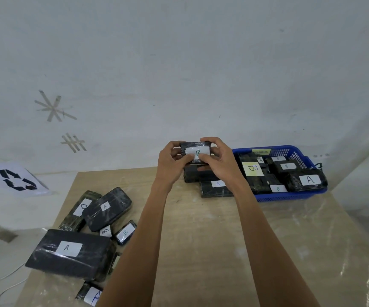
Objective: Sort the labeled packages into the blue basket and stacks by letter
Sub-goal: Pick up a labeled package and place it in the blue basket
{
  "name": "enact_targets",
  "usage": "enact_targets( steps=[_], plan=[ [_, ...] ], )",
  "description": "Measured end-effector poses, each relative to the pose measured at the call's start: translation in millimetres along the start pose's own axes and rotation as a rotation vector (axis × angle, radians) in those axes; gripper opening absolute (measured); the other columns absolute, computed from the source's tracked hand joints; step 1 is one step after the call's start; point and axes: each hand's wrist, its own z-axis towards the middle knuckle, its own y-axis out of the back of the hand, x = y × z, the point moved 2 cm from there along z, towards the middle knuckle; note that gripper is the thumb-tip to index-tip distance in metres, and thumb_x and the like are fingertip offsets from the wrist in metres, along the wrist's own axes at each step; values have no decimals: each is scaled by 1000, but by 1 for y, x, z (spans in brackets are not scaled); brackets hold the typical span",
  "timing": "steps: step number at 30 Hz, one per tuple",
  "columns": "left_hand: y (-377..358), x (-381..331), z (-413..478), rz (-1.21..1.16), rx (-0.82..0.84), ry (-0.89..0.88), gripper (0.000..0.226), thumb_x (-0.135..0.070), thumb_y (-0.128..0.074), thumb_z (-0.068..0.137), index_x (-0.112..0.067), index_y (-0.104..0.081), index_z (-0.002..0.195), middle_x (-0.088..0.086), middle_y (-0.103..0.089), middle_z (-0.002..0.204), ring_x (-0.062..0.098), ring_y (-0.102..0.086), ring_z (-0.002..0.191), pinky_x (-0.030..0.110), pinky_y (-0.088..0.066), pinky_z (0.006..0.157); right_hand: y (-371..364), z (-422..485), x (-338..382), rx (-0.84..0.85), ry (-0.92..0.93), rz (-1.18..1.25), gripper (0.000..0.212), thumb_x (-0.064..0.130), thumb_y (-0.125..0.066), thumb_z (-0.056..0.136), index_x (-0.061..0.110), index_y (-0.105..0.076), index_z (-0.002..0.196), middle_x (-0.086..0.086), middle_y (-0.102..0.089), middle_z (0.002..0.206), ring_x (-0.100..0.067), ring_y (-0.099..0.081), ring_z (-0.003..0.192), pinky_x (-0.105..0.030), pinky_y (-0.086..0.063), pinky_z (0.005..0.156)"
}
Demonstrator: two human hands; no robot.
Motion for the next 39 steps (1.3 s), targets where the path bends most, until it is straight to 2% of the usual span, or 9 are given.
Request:
enact_targets(
  steps=[4, 7, 10, 14, 20, 26, 32, 35, 39],
  plan=[
    [2, -1, 2, 20, 33, 4, 30, -1, -70, 90, -7, -61, 118, 6, -75, 100, 16, -72, 87, 35, -61, 83, 0, 0, 0, 3, 25, -15, 34, -2, -67, 92, 17, -60, 120, -11, -70, 112, -19, -74, 93, -33, -63, 70],
    [3, -7, 3, 29, 68, 53, 19, -18, -67, 97, -9, -62, 113, 11, -73, 105, 21, -72, 95, 37, -62, 84, 0, 1, -2, -7, 49, -31, 32, -2, -67, 92, 14, -60, 119, -14, -69, 113, -18, -74, 94, -34, -63, 70],
    [1, -9, 5, 29, 108, 152, 33, -39, -58, 102, -8, -66, 111, 13, -71, 108, 24, -72, 98, 35, -63, 82, -2, 3, -4, 13, 82, -54, 30, -2, -68, 91, 13, -62, 116, -11, -69, 113, -19, -73, 99, -39, -63, 75],
    [1, -7, 8, -56, 88, 166, 40, -38, -55, 103, -1, -68, 112, 17, -70, 112, 27, -71, 103, 36, -62, 87, -3, 6, -7, 3, 155, -132, 24, 6, -70, 91, 16, -65, 113, 0, -71, 108, -16, -69, 103, -41, -60, 86],
    [2, -2, 9, -28, 18, 96, 38, -39, -60, 101, -2, -68, 105, 13, -67, 102, 30, -68, 106, 34, -62, 85, -6, 8, -8, 45, -69, -152, 29, 43, -51, 103, 27, -63, 123, -1, -65, 116, -18, -69, 88, -28, -56, 59],
    [-9, 1, 4, 104, 126, 112, 30, -39, -44, 106, -12, -56, 113, 9, -66, 110, 22, -64, 95, 38, -55, 93, -13, 11, -17, -21, -55, -49, 20, 31, -51, 104, 20, -68, 105, -9, -70, 102, -27, -67, 73, -47, -57, 74],
    [-8, -1, 1, 89, 170, 110, 27, -27, -38, 107, -5, -48, 120, 4, -60, 103, 18, -57, 93, 40, -52, 92, -13, 10, -21, -22, -37, -25, 22, 21, -49, 104, 14, -70, 106, -15, -67, 109, -24, -64, 80, -43, -56, 75],
    [-9, 1, 0, 81, 167, 93, 27, -25, -39, 107, -4, -48, 120, 6, -60, 106, 17, -57, 96, 40, -51, 93, -14, 10, -23, -46, 1, -57, 21, 21, -50, 103, 17, -71, 105, -12, -68, 106, -29, -65, 80, -49, -57, 76],
    [-9, 4, 0, 53, 142, 84, 22, -21, -37, 107, -6, -49, 118, 6, -58, 106, 15, -55, 94, 30, -49, 83, -14, 11, -22, -39, 7, -58, 22, 19, -51, 102, 17, -72, 106, -12, -69, 106, -38, -66, 91, -49, -57, 79]
  ],
)
